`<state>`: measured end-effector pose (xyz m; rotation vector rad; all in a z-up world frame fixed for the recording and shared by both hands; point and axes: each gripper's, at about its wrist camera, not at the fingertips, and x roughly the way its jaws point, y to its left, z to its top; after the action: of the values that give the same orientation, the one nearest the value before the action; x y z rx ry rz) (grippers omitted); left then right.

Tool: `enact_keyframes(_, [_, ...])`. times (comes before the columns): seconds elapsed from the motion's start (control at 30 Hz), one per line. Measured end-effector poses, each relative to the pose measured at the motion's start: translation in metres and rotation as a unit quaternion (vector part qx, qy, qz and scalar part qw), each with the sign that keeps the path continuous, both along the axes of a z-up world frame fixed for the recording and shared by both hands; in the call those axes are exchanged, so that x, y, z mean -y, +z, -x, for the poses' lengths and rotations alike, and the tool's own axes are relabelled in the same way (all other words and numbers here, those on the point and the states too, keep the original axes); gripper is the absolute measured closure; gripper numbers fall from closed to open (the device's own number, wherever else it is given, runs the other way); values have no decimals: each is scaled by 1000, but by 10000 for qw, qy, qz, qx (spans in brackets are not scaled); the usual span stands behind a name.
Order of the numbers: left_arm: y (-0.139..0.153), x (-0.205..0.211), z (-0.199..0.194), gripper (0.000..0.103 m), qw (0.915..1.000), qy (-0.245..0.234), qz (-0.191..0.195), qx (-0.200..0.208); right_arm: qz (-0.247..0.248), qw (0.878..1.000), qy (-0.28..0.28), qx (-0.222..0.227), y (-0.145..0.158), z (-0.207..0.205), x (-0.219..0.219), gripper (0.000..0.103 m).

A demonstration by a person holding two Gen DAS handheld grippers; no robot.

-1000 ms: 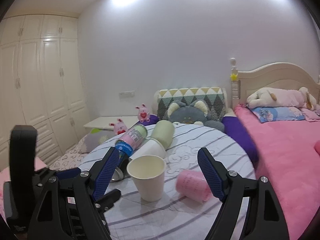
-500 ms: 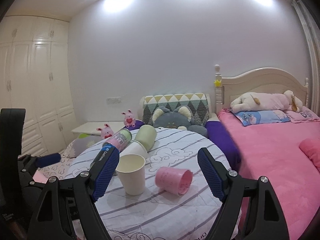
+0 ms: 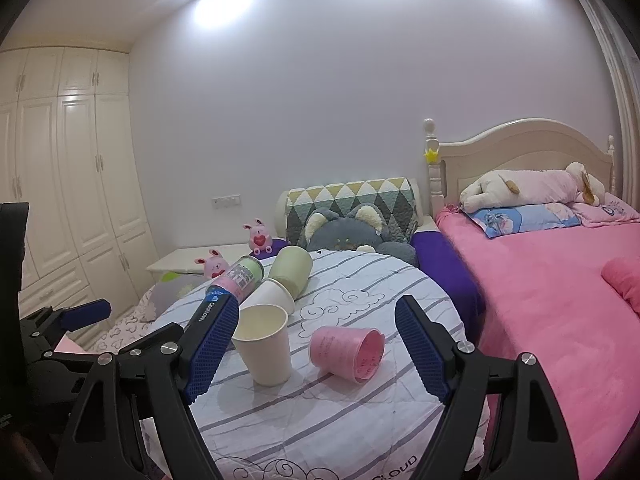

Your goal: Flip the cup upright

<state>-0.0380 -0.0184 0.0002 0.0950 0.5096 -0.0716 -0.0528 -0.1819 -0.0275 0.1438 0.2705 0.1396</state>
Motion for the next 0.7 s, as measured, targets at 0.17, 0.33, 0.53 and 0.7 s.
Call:
enact_keyframes(0.17, [3,-2,1,0,10000,48,50,25,16,10000,-48,38,1,3,2,21])
enact_keyframes(0.33, [6,-4,1,0,9998,125,99,104,20,9999,-82,57,2,5,3,21])
enact_keyframes(0.53, [10,-9,3,0,9992,244,173,266,70,9999,-117,62,3,6,1,21])
enact_keyframes(0.7, [11,-11,1,0,9990,249,219,290,148,9998,-133,67,4,5,0,21])
